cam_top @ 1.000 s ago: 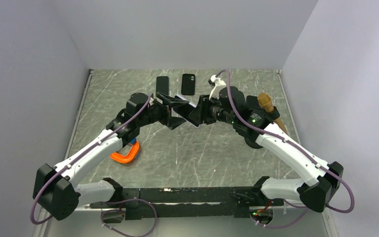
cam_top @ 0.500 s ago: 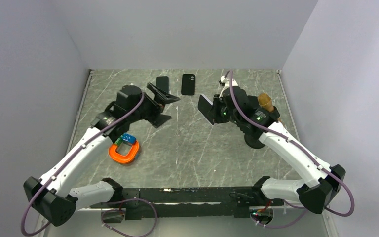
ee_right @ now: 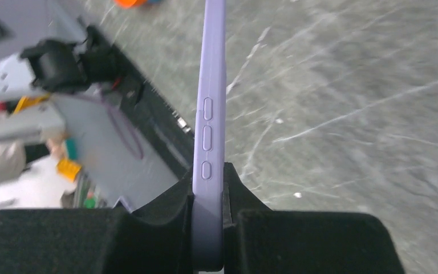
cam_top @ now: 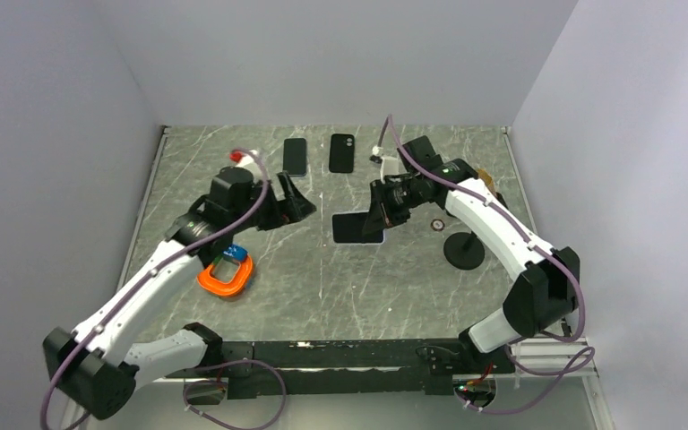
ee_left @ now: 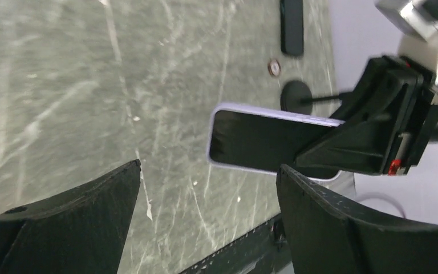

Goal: Take the phone out of the phone case
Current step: Adjust the phone.

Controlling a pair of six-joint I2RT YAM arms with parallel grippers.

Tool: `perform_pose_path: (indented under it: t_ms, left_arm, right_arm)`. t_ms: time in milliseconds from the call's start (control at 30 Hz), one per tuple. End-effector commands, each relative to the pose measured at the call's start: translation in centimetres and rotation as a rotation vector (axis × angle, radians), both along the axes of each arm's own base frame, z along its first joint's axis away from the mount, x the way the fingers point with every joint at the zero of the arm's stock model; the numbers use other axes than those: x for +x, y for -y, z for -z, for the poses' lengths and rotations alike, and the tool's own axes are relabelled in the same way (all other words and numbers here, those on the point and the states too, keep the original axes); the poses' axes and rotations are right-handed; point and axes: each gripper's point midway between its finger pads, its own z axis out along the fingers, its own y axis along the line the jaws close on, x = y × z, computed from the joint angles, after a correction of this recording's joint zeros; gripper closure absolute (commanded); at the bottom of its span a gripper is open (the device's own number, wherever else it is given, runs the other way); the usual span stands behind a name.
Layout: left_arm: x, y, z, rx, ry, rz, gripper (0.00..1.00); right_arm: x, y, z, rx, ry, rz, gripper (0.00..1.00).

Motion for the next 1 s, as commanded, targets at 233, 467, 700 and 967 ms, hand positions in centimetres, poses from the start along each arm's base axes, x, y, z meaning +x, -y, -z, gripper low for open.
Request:
perform_pose_path:
  t_ms: [233,467,700,967]
  left_arm:
    - [-6.9,9.0,-1.3,-0.230,0.217,0.885,0.09]
    - [-9.7,8.1,0.2,-0.175,0.167,1.060,0.10]
    - [-13.3,7.9,1.0,-0.257,0.068,1.235,0.15]
    - [-14.4,7.9,-0.8,-0.348,0.054,1.311,0.73]
  right_arm:
    - [-8.1,-3.3,-3.5,0.320,-0.137,-0.394,1.00]
    - [-10.9,-3.7,-5.3,0.437,-0.122,-0.506,1.00]
    - [-12.6,-4.3,-7.3,0.534,-0.112,-0.617,1.00]
    - [-12.2,-5.1,-7.8,0.536,-0.068,-0.647,1.00]
